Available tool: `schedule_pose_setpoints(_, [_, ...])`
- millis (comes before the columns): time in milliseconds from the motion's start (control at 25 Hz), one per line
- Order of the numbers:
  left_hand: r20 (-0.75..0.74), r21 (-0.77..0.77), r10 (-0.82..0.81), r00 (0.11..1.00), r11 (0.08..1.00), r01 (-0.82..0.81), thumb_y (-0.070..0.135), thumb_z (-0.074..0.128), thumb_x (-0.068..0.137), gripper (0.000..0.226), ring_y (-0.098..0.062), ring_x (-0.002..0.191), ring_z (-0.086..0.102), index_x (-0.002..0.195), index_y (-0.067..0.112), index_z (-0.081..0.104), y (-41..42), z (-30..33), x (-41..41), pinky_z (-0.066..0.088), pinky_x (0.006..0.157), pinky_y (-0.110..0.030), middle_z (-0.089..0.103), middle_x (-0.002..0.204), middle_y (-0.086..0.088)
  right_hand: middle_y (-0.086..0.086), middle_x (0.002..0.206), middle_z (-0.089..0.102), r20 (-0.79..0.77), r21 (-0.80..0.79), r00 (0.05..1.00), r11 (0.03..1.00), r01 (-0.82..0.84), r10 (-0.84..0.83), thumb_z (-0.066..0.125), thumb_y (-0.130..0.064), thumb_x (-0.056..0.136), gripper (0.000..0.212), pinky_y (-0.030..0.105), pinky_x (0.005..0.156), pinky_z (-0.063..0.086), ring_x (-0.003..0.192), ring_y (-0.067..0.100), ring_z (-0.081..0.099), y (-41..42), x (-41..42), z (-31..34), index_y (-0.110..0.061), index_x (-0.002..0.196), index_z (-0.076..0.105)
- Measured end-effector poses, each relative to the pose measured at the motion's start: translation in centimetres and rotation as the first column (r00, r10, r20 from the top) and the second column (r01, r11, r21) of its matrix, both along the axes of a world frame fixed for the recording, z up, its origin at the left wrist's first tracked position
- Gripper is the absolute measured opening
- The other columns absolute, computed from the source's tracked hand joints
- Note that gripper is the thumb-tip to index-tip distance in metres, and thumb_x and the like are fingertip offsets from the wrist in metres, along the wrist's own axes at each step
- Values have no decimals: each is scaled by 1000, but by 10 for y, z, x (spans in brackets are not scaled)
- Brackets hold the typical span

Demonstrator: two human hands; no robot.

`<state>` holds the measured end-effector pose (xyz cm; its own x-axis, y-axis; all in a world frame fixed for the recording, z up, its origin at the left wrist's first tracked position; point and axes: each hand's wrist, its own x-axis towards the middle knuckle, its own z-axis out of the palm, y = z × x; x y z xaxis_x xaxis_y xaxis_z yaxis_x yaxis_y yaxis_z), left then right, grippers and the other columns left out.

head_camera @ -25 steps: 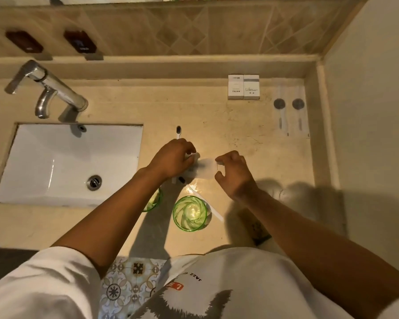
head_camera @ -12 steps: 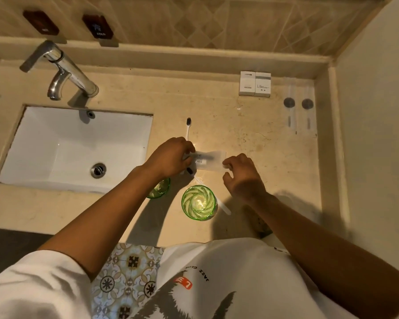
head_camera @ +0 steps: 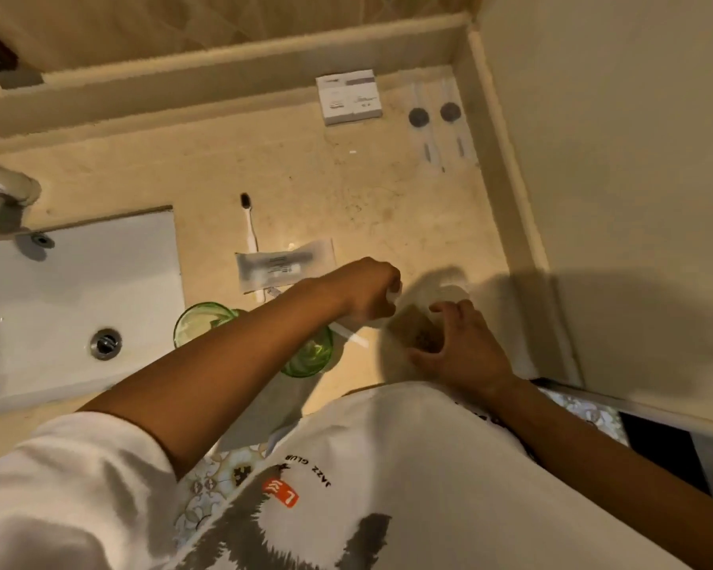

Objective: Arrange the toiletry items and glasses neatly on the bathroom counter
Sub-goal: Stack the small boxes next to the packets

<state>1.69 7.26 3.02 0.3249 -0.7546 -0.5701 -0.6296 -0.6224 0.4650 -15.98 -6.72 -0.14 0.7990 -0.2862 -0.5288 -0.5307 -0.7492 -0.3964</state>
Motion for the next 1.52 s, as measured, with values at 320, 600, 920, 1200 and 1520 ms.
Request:
schedule_pose_setpoints(320, [-210, 130, 131, 969, 986, -105, 29, 72, 87, 36, -27, 100, 65, 116, 12, 63, -23, -28, -17, 55, 89, -39, 72, 106, -7, 4, 127, 49, 10, 5, 1000, 1000, 1, -1, 72, -45, 75, 69, 39, 91, 53, 115, 22, 49, 0, -5, -11, -23, 135, 45])
schedule_pose_setpoints(600, [-322, 6, 353, 878, 929, -371, 26, 81, 77, 67, -16, 100, 61, 137, 25, 53, -18, -21, 20, 49, 88, -25, 60, 109, 4, -3, 123, 49, 195, 72, 978, 996, 58, -71, 77, -40, 76, 67, 28, 89, 46, 112, 15, 45, -18, 38, -12, -26, 134, 47])
schedule_pose_setpoints(920, [-134, -273, 530, 837, 792, -545, 18, 82, 73, 63, -19, 91, 61, 131, 21, 57, -16, -6, 118, 48, 79, -25, 62, 105, 0, 4, 128, 51, 422, 140, 907, 988, -68, 3, 79, -20, 75, 71, 22, 90, 50, 114, 13, 44, -56, 192, -1, -19, 139, 47])
schedule_pose_setpoints(1200, [-118, -360, 693, 711, 637, -681, 16, 82, 75, 64, -7, 76, 57, 133, 22, 57, -26, -14, 221, 46, 66, -7, 58, 88, 10, 8, 128, 44, 514, 225, 847, 974, 20, -136, 77, -6, 77, 60, -3, 84, 41, 116, 12, 50, -71, 316, -5, -12, 132, 55])
schedule_pose_setpoints(1520, [-93, -416, 806, 585, 502, -758, 16, 81, 77, 70, -6, 80, 60, 139, 20, 50, -40, -43, 267, 43, 65, 0, 60, 103, 6, 6, 128, 51, 548, 253, 817, 966, 44, -180, 76, -5, 82, 45, -8, 85, 38, 109, 11, 60, -72, 383, -35, -13, 124, 63])
